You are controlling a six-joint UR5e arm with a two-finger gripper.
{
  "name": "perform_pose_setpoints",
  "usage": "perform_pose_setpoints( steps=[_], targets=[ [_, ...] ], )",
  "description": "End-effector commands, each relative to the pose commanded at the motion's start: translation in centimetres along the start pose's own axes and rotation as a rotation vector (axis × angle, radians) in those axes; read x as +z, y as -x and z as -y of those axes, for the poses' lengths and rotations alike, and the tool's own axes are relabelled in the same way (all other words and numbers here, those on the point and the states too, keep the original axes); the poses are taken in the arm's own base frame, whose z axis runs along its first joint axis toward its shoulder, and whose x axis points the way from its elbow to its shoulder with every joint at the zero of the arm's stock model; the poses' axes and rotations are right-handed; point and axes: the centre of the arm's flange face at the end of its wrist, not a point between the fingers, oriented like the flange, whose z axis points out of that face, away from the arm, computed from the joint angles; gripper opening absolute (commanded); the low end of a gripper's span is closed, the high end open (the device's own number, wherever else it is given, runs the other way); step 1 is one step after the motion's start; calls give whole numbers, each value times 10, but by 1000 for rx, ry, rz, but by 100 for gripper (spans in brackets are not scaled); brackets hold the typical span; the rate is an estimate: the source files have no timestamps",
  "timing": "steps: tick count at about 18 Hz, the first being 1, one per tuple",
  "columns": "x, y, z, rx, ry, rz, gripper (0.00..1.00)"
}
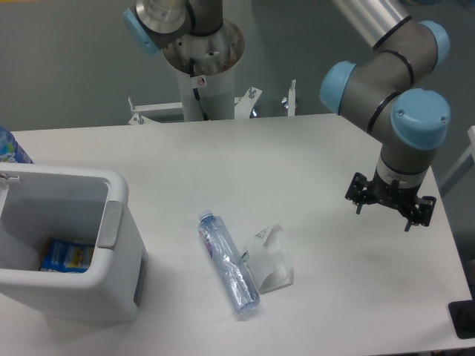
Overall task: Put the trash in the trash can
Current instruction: 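Move the gripper over the crumpled white tissue and lower toward it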
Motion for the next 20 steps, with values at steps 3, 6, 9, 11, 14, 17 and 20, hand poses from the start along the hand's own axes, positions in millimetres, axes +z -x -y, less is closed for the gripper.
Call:
perform_pose_setpoints(
  steps=[3, 6, 9, 11, 14, 17, 20],
  targets=[
    [-3, -5, 7, 9, -4, 2, 100],
    [-15, -18, 15, -34, -27, 2, 100],
    [-2, -32, 20, -31, -33, -15, 100],
    [7, -42, 19, -57, -41, -4, 100],
    [22, -74, 33, -55, -64, 19, 100],
    [38, -98, 46, -32, -61, 11, 100],
    [49, -113, 58, -58, -56, -5, 100]
  ],
)
